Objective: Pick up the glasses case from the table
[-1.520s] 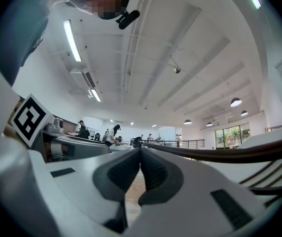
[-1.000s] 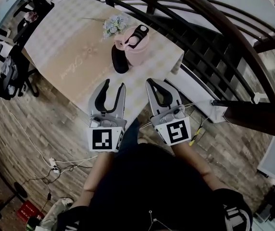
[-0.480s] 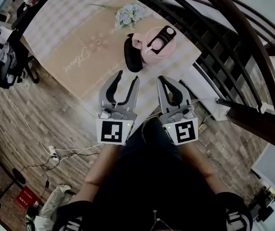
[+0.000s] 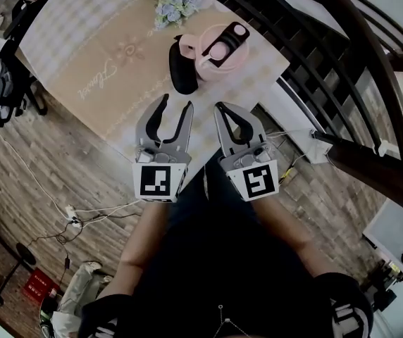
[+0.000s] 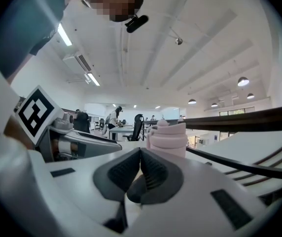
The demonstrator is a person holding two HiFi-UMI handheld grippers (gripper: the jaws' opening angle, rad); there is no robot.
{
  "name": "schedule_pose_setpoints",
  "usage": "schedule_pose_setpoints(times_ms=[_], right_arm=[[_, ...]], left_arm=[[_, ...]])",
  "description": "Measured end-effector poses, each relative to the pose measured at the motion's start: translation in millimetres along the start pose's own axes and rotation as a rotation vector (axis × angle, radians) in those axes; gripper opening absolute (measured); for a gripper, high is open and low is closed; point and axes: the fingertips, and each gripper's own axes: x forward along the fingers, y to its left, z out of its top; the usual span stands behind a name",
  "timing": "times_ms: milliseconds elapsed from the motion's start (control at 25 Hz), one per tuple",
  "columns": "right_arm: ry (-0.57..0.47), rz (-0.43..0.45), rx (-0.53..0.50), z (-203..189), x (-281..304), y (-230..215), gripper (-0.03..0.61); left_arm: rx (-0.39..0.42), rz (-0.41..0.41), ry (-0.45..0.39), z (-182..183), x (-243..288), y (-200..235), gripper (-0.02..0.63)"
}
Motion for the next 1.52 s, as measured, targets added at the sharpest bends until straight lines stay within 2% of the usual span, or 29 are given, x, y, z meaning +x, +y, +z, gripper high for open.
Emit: schedule_pose_setpoints(times_ms=[240,680,1120,1520], right_arm=[[0.035,0.029,0.025,-22.4,5.6,-4.2,0.011],[0.076,0.049,0.072,-53.7,19.0,-5.6,0.012],[0.092,0.064,0.077,-66.1,32.0,-7.3,0.011],[0.094,0.084,0.097,-68.7,40.4,-8.3,0.011]], left_arm=[[0.018,0.005,0.043,-23.5,18.5,2.2,0.179],[-0.030,0.031,0.172,-68.7,55.8,17.4,0.239],[-0.064,0.072,0.287,-104.4,86.9,35.0,0.276],[-0.104,0.093,0.434,-136.5,106.3,41.4,0.322]])
